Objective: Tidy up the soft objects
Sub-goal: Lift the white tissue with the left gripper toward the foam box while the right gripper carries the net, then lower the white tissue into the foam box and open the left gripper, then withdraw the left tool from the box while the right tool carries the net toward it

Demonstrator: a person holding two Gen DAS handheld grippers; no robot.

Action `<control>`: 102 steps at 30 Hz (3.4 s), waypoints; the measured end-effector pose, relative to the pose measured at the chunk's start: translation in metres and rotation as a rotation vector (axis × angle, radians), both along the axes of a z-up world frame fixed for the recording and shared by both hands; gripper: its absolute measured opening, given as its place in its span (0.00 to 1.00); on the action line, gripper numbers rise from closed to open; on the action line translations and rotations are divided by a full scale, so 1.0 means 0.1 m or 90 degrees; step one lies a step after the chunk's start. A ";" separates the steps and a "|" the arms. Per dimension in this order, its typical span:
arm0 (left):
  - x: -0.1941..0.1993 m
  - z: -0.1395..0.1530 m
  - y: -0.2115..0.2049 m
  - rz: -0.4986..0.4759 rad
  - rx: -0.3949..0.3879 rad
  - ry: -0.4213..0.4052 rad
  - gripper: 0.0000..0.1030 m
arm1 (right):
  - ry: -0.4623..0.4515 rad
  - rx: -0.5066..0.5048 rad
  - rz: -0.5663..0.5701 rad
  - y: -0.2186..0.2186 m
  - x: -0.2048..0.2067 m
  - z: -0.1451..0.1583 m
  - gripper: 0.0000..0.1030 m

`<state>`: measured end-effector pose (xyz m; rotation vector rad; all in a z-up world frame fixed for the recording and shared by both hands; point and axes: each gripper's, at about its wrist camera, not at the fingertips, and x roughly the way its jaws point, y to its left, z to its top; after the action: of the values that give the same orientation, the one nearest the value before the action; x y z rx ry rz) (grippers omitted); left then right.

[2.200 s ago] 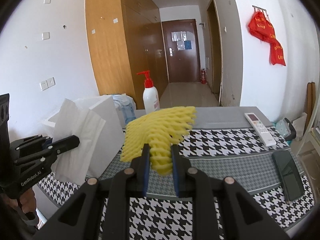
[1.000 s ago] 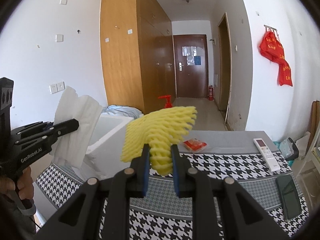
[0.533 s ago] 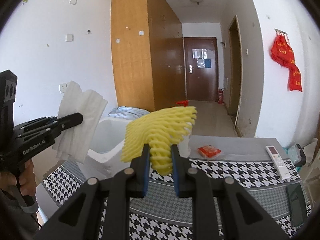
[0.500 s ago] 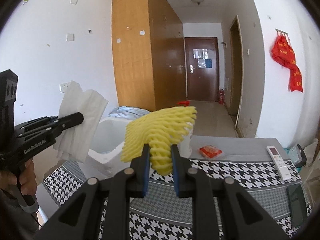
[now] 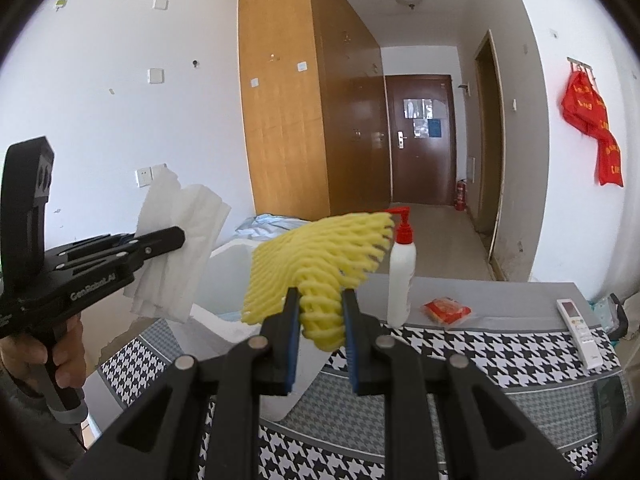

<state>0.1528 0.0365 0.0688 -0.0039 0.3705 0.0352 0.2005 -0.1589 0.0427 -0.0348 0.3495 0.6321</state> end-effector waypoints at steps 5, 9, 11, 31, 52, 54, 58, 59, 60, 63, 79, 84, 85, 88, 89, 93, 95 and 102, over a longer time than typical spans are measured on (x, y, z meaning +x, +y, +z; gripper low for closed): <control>0.07 0.01 0.06 0.005 -0.003 0.001 0.10 | -0.001 -0.004 0.003 0.05 0.01 0.02 0.23; 0.12 -0.01 0.10 0.006 -0.006 0.006 0.10 | 0.000 -0.007 0.002 0.08 0.03 0.01 0.23; 0.16 -0.03 0.11 0.007 -0.010 0.013 0.10 | 0.001 -0.007 0.001 0.09 0.03 0.00 0.23; 0.57 -0.25 0.35 0.004 -0.031 0.084 0.10 | 0.025 -0.025 -0.023 0.27 0.16 -0.03 0.23; 0.53 -0.29 0.45 -0.001 -0.023 0.061 0.90 | 0.038 -0.037 -0.049 0.45 0.18 0.00 0.23; 0.51 -0.28 0.47 0.000 -0.020 0.057 0.94 | 0.038 -0.037 -0.049 0.46 0.18 0.01 0.23; 0.44 -0.25 0.51 0.014 -0.017 0.041 0.97 | 0.035 -0.037 -0.048 0.48 0.18 0.01 0.23; 0.43 -0.24 0.53 0.014 -0.020 0.038 0.97 | 0.035 -0.038 -0.047 0.50 0.18 0.01 0.23; 0.40 -0.23 0.54 0.010 -0.019 0.035 0.98 | 0.035 -0.037 -0.046 0.51 0.19 0.01 0.23; 0.35 -0.21 0.58 0.020 -0.016 0.027 0.98 | 0.036 -0.039 -0.045 0.52 0.20 0.00 0.23; 0.03 -0.14 0.76 0.060 -0.011 -0.008 0.99 | 0.032 -0.047 -0.016 0.69 0.23 0.04 0.23; -0.06 -0.13 0.86 0.069 -0.017 -0.017 0.99 | 0.034 -0.049 -0.012 0.77 0.24 0.04 0.23; -0.07 -0.13 0.86 0.070 -0.017 -0.018 0.99 | 0.034 -0.049 -0.011 0.79 0.23 0.05 0.23; -0.11 -0.15 0.86 0.071 -0.015 -0.017 0.99 | 0.033 -0.044 -0.005 0.82 0.22 0.06 0.23; -0.13 -0.16 0.87 0.070 -0.015 -0.016 0.99 | 0.033 -0.044 -0.005 0.82 0.22 0.06 0.23; -0.19 -0.19 0.86 0.064 -0.015 -0.012 0.99 | 0.037 -0.044 -0.001 0.87 0.23 0.05 0.23; -0.23 -0.20 0.88 0.063 -0.015 -0.012 0.99 | 0.039 -0.045 0.001 0.91 0.23 0.05 0.23; -0.32 -0.22 0.90 0.069 -0.018 -0.012 0.99 | 0.044 -0.051 0.008 1.03 0.24 0.05 0.23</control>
<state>0.1208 0.1269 0.0464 -0.0527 0.3516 0.1362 0.2242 -0.0556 0.0476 -0.0919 0.4408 0.6327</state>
